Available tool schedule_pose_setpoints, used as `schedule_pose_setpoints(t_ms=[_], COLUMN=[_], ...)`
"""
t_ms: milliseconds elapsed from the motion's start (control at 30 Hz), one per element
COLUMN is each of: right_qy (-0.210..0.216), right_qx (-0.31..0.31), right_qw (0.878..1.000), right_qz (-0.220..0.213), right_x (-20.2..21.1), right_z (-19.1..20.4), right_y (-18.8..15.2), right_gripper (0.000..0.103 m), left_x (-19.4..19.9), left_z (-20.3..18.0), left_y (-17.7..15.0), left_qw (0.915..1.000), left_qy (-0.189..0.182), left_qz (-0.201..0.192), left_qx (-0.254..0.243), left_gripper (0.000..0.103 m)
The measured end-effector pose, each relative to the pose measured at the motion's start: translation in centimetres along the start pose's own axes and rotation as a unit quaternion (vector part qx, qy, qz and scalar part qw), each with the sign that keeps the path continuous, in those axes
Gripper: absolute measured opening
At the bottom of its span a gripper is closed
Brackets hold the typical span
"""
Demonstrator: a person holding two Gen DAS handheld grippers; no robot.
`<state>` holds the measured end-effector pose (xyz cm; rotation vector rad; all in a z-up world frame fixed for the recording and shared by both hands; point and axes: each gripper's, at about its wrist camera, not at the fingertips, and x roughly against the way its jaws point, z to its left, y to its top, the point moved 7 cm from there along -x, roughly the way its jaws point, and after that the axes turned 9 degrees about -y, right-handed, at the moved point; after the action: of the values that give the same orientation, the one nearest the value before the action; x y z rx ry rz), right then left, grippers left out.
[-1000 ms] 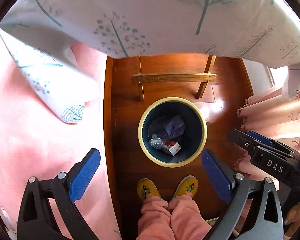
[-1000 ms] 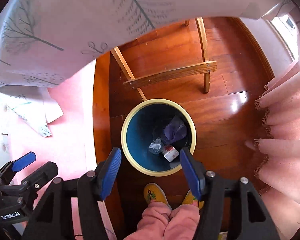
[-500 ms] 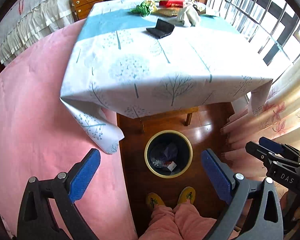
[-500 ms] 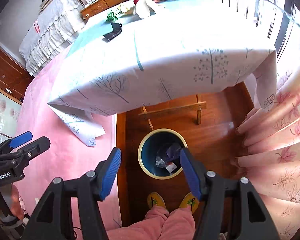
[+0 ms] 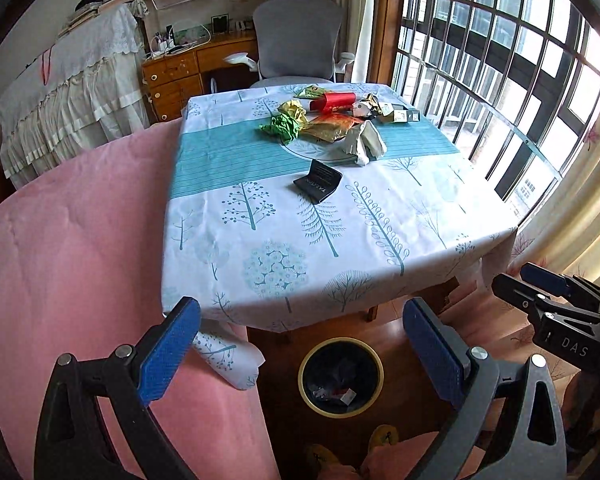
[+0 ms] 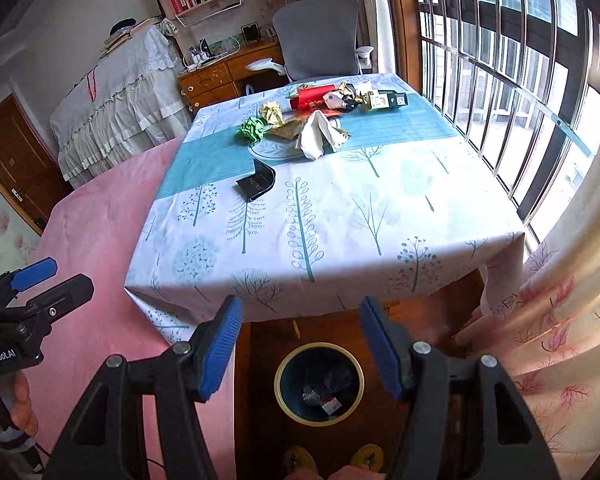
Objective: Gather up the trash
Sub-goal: 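Raise both tools back toward the table, then grasp the black TALOPN box with left tool while right tool grasps the white tissue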
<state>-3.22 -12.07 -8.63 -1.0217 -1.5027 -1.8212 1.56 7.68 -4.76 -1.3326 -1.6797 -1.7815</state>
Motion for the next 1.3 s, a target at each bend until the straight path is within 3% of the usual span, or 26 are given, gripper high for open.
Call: schedule_pose_setpoints(t_ms=[300, 567, 700, 900, 1133, 1167, 1200, 1300], right_qy=[0.003, 0.027, 0.042, 0.045, 0.011, 0.011, 0.017, 0.037], right_qx=[0.028, 0.058, 0.076, 0.115, 0.169, 0.178, 0.186, 0.203], right_qw=[0.999, 0.998, 0.996, 0.991, 0.982, 0.980, 0.979, 0.975], right_qz=[-0.015, -0.008, 0.012, 0.043, 0.083, 0.085, 0.086, 0.081], right_x=[-2.7, -11.2, -16.5, -23.8, -29.3, -29.6, -29.7, -29.5], right_z=[0.7, 0.0, -0.1, 1.6, 2.8, 2.8, 2.7, 2.4], right_y=[6.7, 15.4, 19.0, 22.1, 21.2, 20.9, 20.6, 20.4], right_gripper=[0.066, 0.075, 0.075, 0.075, 0.075, 0.068, 0.052, 0.041], left_x=[-2.3, -10.4, -15.9, -20.8, -24.5, -24.9, -25.3, -26.9], left_z=[1.1, 2.1, 3.0, 4.7, 6.3, 6.4, 6.3, 6.2], left_y=[5.3, 11.0, 13.2, 15.3, 14.8, 14.7, 14.5, 13.9], left_qw=[0.9992, 0.9949, 0.9867, 0.9714, 0.9499, 0.9473, 0.9448, 0.9379], left_qy=[0.002, 0.031, 0.033, 0.058, 0.069, 0.068, 0.066, 0.062], left_qz=[-0.012, 0.014, 0.047, 0.061, 0.088, 0.091, 0.094, 0.108], left_qx=[0.038, 0.095, 0.152, 0.222, 0.292, 0.299, 0.306, 0.324], left_gripper=[0.102, 0.102, 0.102, 0.102, 0.102, 0.102, 0.102, 0.102])
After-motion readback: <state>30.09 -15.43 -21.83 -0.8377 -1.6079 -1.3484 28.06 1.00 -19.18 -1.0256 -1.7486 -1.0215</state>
